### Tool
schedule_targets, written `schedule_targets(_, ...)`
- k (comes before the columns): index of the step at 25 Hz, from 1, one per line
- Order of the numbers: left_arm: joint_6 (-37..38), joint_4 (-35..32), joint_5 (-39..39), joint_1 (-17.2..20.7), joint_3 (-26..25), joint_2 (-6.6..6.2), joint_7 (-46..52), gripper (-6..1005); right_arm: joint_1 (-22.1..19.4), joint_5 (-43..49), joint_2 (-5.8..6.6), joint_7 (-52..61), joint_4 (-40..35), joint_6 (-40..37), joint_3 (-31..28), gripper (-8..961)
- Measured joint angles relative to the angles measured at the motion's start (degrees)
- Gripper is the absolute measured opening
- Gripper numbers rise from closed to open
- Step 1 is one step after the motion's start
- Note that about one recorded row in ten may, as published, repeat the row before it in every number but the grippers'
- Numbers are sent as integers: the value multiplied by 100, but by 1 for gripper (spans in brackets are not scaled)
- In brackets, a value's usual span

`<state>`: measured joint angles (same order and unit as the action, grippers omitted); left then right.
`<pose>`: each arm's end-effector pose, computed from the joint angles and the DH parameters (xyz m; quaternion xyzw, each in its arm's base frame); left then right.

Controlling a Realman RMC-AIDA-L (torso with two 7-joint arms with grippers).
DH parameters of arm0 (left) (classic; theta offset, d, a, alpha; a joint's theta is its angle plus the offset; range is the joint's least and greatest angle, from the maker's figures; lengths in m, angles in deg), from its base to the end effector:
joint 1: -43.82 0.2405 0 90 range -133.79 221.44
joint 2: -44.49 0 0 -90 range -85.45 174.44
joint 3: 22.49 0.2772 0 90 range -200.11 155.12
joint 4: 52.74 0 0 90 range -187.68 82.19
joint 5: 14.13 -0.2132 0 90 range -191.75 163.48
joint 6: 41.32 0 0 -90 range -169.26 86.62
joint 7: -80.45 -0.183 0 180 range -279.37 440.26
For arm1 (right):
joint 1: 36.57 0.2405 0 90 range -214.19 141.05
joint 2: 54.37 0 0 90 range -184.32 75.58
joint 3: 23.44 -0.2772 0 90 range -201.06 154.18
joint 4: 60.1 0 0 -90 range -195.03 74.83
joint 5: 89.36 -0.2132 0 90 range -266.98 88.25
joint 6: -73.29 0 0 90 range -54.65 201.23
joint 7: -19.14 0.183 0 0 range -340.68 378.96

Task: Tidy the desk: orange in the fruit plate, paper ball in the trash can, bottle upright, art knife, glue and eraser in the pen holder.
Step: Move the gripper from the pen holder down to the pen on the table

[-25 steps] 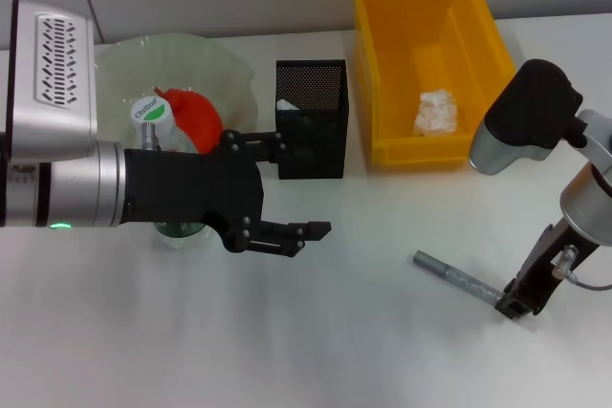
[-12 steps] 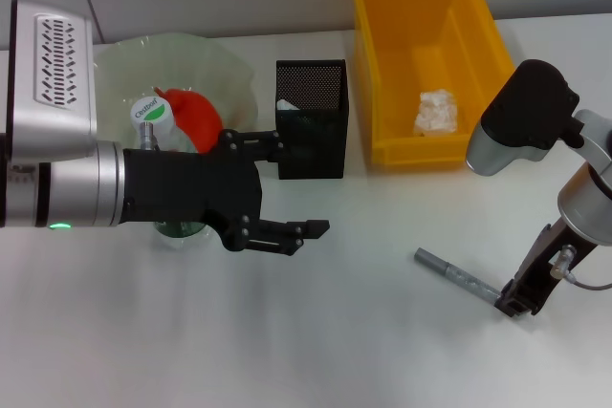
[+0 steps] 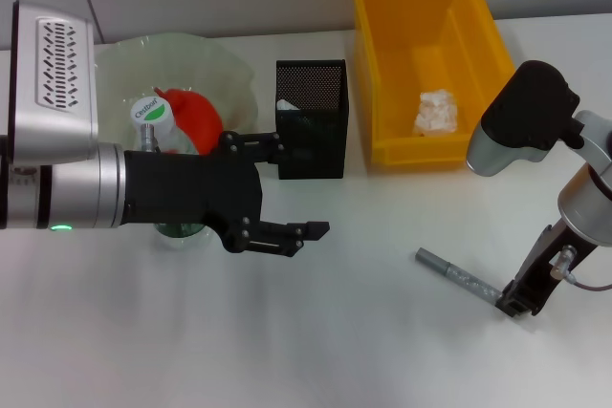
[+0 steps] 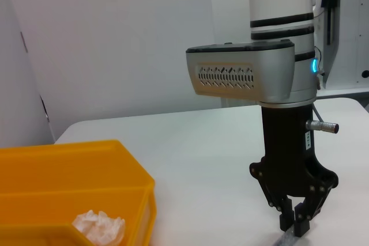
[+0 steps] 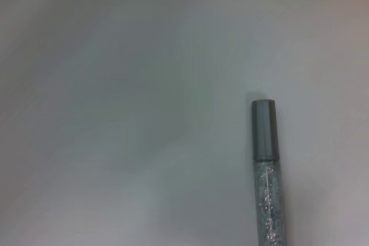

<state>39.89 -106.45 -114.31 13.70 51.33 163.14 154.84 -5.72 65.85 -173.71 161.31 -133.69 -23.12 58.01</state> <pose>-0.1782 0.3556 -0.0803 -0.9807 0.0346 -0.1785 0.0722 0.2677 0.3324 -0.0474 -0.8907 0.3375 -0.2843 0.1086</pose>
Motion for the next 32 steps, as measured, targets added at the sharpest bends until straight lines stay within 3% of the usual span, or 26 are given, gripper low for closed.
schedule_targets(14, -10, 0, 22, -3, -42, 0, -12, 812, -109, 4, 1, 3, -112, 65, -42, 120)
schedule_targets(32, -150, 0, 35, -61, -17, 0, -13, 813, -494, 10, 7, 3, -775, 184, -51, 112)
